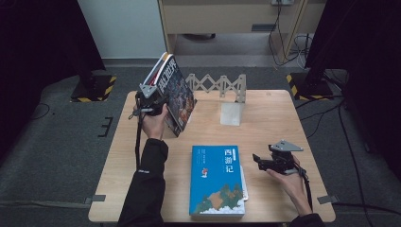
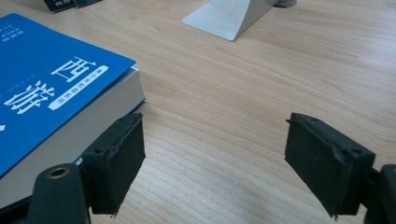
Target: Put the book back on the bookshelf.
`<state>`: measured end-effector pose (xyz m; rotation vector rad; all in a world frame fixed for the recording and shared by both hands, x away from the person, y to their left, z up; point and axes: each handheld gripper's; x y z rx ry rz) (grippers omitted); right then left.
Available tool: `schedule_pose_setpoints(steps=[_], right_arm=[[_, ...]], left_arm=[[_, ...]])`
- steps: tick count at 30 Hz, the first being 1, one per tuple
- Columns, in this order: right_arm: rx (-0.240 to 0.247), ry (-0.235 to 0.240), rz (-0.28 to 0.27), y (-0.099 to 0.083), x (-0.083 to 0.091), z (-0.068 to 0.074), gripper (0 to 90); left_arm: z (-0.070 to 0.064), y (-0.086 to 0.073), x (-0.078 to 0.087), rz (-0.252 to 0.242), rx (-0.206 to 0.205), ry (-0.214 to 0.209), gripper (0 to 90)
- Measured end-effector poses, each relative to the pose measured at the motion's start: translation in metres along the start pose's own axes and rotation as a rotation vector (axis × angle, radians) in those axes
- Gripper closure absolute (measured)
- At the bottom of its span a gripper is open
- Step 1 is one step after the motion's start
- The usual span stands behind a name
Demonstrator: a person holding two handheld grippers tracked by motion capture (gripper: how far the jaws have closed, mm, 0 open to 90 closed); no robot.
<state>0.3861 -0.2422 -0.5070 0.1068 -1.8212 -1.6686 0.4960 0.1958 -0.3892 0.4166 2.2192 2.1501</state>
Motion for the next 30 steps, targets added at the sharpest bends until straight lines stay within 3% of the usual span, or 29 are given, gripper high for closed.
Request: schedule_pose_setpoints(steps=[10,15,17,19,25,30], right_arm=[[-0.023,0.001,-0.022,0.006,0.005,-0.001,19.7],[-0.035,0.012,-0.041,0.012,0.008,0.002,19.6],[-0.031,0.014,-0.042,0.014,0.009,0.003,19.5],[-0.034,0.024,-0.047,0.016,0.010,0.005,19.5],[-0.039,0.042,-0.061,0.024,0.011,0.014,18.7],[-0.036,0.066,-0.070,0.030,0.011,0.022,18.4]], left_arm=[[-0.003,0.003,0.048,-0.017,-0.053,-0.082,49.6],[-0.003,0.002,0.076,-0.015,-0.034,-0.134,46.3],[-0.003,-0.002,0.087,-0.019,-0.025,-0.153,45.3],[-0.002,-0.009,0.098,-0.015,0.013,-0.183,44.0],[-0.005,-0.029,0.121,0.014,0.001,-0.213,40.2],[-0.012,-0.043,0.135,0.039,0.018,-0.241,37.4]])
Point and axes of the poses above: each handheld gripper's, and its own axes: x roughly backward along the jaws, y roughly out of its top, z roughly to its left, and after that the axes turned 10 degrees about -z, right-handed
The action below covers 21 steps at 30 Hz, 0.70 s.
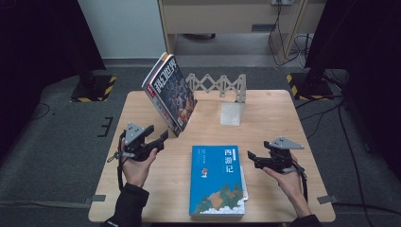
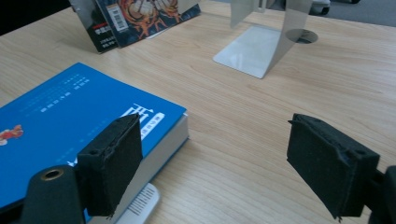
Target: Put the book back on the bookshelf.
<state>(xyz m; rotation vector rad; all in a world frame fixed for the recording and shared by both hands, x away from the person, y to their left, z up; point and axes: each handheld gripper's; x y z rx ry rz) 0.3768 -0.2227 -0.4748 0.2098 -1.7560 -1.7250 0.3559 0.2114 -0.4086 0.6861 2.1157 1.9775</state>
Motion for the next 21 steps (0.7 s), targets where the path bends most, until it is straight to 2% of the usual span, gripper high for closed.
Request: schedule_pose_setpoints(steps=[1,7,10,12,18,21], right_arm=[[-0.004,0.002,0.000,0.001,0.000,0.002,18.4],[-0.009,0.027,-0.002,0.002,-0.001,0.012,18.2],[-0.002,0.043,0.007,0.001,-0.001,0.018,18.1],[0.002,0.054,0.015,-0.001,-0.002,0.022,18.0],[-0.002,0.074,0.041,-0.008,-0.006,0.032,17.9],[-0.004,0.086,0.063,-0.012,-0.009,0.037,17.7]], left_arm=[[-0.004,-0.004,0.001,0.009,-0.010,-0.007,37.0],[-0.025,-0.030,-0.002,0.062,-0.011,-0.075,34.9],[-0.030,-0.041,-0.007,0.101,-0.026,-0.091,34.2],[-0.032,-0.047,-0.009,0.114,-0.005,-0.102,33.8],[-0.035,-0.061,-0.013,0.142,0.004,-0.108,31.0],[-0.033,-0.069,-0.015,0.158,0.064,-0.125,30.5]])
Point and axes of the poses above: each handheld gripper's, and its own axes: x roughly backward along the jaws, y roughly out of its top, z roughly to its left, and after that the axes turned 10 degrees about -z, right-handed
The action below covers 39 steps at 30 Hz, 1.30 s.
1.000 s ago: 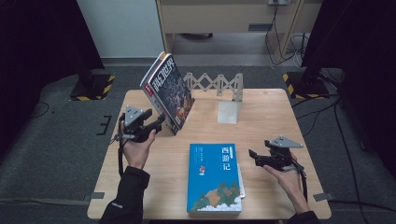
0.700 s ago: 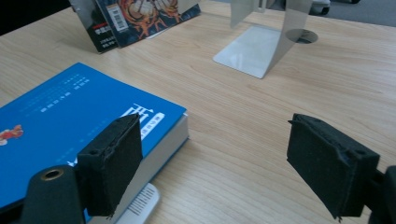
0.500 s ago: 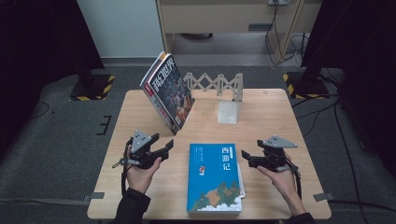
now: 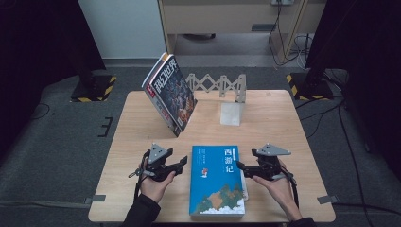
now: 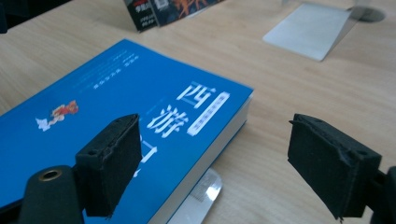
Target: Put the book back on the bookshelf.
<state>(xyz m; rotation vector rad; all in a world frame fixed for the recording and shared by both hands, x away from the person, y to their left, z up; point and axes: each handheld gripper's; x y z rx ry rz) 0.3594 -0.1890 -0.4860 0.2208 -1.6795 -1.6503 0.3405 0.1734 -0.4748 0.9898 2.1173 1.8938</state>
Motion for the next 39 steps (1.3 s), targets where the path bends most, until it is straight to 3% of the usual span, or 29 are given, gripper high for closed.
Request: schedule_pose_setpoints(steps=[5,15,21,27,31,34,39], right_arm=[[0.000,0.019,0.050,-0.010,-0.009,0.008,17.6],[-0.014,0.065,0.090,-0.019,-0.019,0.019,17.2],[-0.044,0.088,0.099,-0.021,-0.021,0.020,16.9],[-0.076,0.104,0.108,-0.022,-0.026,0.023,14.2],[-0.084,0.107,0.109,-0.022,-0.027,0.023,12.8],[-0.132,0.119,0.125,-0.024,-0.029,0.023,9.6],[-0.129,0.113,0.136,-0.022,-0.031,0.025,9.1]], left_arm=[[0.000,-0.014,-0.008,0.036,0.028,-0.028,30.1],[-0.018,-0.033,-0.028,0.130,0.005,-0.088,27.2],[-0.021,-0.036,-0.033,0.135,0.012,-0.109,24.3],[-0.019,-0.039,-0.036,0.133,0.063,-0.133,22.2],[-0.019,-0.040,-0.038,0.138,0.072,-0.144,21.7],[-0.019,-0.041,-0.040,0.144,0.089,-0.164,20.9],[-0.020,-0.041,-0.043,0.151,0.093,-0.181,19.1]])
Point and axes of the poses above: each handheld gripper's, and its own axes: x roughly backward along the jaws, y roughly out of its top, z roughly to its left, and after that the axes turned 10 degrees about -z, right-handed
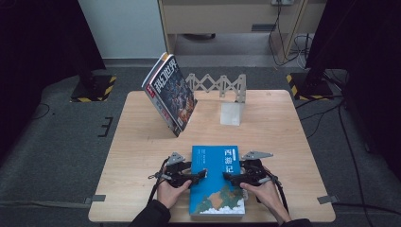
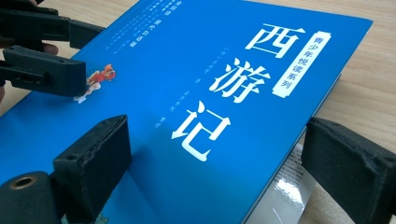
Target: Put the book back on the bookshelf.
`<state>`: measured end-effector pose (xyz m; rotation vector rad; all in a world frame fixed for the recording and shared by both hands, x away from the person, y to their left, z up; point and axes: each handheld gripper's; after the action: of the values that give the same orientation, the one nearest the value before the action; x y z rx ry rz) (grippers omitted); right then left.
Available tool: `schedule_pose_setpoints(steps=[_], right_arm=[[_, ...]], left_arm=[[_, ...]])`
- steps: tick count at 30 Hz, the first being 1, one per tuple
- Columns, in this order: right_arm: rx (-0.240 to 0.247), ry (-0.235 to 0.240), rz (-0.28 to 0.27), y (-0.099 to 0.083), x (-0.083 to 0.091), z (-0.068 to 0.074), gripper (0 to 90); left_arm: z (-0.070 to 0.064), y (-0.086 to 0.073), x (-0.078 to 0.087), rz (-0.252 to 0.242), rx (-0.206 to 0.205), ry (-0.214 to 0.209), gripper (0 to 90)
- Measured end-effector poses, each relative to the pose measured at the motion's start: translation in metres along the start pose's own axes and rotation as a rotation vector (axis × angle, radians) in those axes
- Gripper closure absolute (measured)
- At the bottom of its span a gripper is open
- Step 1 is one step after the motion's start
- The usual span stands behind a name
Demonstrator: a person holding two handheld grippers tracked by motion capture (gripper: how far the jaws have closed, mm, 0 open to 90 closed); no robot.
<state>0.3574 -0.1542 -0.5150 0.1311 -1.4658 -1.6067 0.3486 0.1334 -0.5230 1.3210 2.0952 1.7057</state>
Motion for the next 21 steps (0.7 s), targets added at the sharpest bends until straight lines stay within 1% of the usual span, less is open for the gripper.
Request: schedule_pose_setpoints(steps=[1,2,3,6,7,8,9,10,12,13,14,16,17,18,19,21], right_arm=[[0.022,-0.001,-0.006,0.0000,-0.0002,0.0000,9.3],[0.021,-0.003,-0.004,0.0008,-0.0009,0.0013,9.3],[0.031,-0.003,-0.001,0.0014,-0.0013,0.0015,9.5],[0.065,-0.004,-0.003,0.0039,-0.0038,0.0049,10.4],[0.064,-0.006,-0.004,0.0043,-0.0044,0.0060,10.5],[0.078,-0.009,-0.009,0.0044,-0.0052,0.0063,10.6],[0.078,-0.009,-0.009,0.0044,-0.0052,0.0065,11.2],[0.064,-0.009,-0.005,0.0044,-0.0042,0.0066,12.6],[0.065,0.008,0.004,0.0036,-0.0006,0.0043,14.8],[0.045,0.019,0.016,0.0030,0.0017,0.0039,15.6],[0.049,0.028,0.011,0.0017,0.0031,0.0030,15.7],[0.045,0.028,0.005,-0.0003,0.0041,0.0035,15.3],[0.051,0.028,0.003,-0.0006,0.0037,0.0033,14.8],[0.044,0.025,0.004,-0.0005,0.0034,0.0046,14.3],[0.050,0.022,0.005,-0.0004,0.0030,0.0051,13.8],[0.047,0.024,0.011,-0.0001,0.0027,0.0058,13.8]], left_arm=[[0.0005,-0.0001,0.0005,-0.001,0.000,-0.003,18.8],[0.0010,-0.0002,0.0008,0.000,0.000,-0.003,18.5],[0.0016,-0.0001,0.0013,0.003,0.000,-0.002,18.2],[0.0037,-0.0005,0.0020,0.007,0.013,-0.002,16.2],[0.0047,-0.0009,0.0025,0.009,0.018,-0.005,15.8],[0.0053,-0.0015,0.0029,0.008,0.027,-0.007,15.9],[0.0062,-0.0021,0.0033,0.009,0.040,-0.011,16.1],[0.0066,-0.0024,0.0038,0.014,0.057,-0.014,16.2],[0.0063,-0.0029,0.0057,0.015,0.046,-0.016,16.1],[0.0058,-0.0034,0.0066,0.019,0.047,-0.018,16.1],[0.0057,-0.0039,0.0070,0.024,0.053,-0.025,16.1],[0.0058,-0.0049,0.0067,0.022,0.062,-0.031,16.1],[0.0061,-0.0051,0.0059,0.025,0.070,-0.032,15.7],[0.0064,-0.0053,0.0050,0.026,0.071,-0.034,14.6],[0.0068,-0.0054,0.0043,0.025,0.072,-0.036,13.7],[0.0082,-0.0057,0.0027,0.027,0.078,-0.038,11.8]])
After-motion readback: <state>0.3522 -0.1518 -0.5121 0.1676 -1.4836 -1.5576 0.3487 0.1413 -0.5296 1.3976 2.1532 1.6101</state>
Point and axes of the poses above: each handheld gripper's, and its own axes: x roughly backward along the jaws, y roughly out of its top, z roughly to its left, and after that the axes turned 10 degrees about -z, right-handed
